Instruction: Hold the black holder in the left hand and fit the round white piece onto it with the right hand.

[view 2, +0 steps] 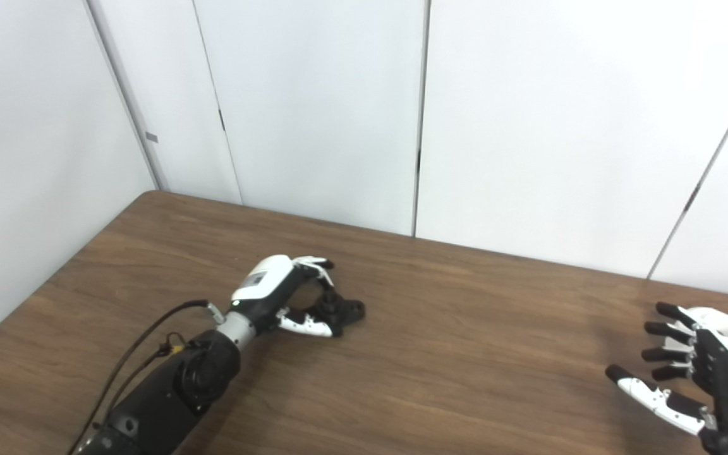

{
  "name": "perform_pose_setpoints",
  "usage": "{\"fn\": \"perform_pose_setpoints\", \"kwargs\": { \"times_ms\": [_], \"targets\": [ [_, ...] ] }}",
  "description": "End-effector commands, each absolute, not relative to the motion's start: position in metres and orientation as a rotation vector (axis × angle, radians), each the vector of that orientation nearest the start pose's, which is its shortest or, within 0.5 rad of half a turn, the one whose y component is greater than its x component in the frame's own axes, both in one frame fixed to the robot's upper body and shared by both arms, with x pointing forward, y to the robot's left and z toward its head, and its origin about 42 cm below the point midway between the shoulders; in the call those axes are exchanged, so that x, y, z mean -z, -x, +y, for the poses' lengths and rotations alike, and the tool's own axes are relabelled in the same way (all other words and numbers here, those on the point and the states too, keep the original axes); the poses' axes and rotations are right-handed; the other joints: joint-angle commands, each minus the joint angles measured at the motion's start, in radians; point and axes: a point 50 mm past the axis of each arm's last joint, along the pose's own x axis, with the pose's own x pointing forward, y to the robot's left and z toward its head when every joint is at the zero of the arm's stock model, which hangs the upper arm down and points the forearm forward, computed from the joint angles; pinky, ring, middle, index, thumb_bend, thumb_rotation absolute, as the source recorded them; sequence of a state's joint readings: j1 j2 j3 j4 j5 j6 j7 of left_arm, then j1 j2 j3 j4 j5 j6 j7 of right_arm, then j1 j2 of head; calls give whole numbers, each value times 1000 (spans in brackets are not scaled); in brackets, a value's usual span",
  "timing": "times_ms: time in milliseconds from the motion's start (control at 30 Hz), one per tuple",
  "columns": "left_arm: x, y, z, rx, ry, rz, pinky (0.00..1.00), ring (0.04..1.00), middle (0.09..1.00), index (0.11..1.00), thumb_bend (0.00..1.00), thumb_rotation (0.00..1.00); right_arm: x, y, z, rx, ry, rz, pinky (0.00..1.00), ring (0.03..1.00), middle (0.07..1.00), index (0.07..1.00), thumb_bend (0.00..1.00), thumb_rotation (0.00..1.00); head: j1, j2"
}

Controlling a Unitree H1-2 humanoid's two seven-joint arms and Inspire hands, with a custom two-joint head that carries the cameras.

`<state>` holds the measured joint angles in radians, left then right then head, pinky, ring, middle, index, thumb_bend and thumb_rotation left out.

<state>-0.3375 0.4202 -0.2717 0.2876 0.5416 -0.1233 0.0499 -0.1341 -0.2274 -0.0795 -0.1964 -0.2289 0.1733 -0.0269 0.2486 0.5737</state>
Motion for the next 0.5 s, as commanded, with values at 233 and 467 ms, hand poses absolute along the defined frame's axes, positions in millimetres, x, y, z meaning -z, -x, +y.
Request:
{"fn": "perform_pose_setpoints", "kwargs": {
  "times_ms": [233,467],
  "targets": [
    [-130,-378,215,525,-955,-335,767,895,854,483,522,79,-201,-329,-297,141,462,-317,468,581,690,783,551,100,-35,8],
    [-118,-377,180,631,-967,-369,783,903,855,482,521,77,-197,-331,-295,143,473,-343,452,570,688,777,566,167,-77,20]
  ]
}}
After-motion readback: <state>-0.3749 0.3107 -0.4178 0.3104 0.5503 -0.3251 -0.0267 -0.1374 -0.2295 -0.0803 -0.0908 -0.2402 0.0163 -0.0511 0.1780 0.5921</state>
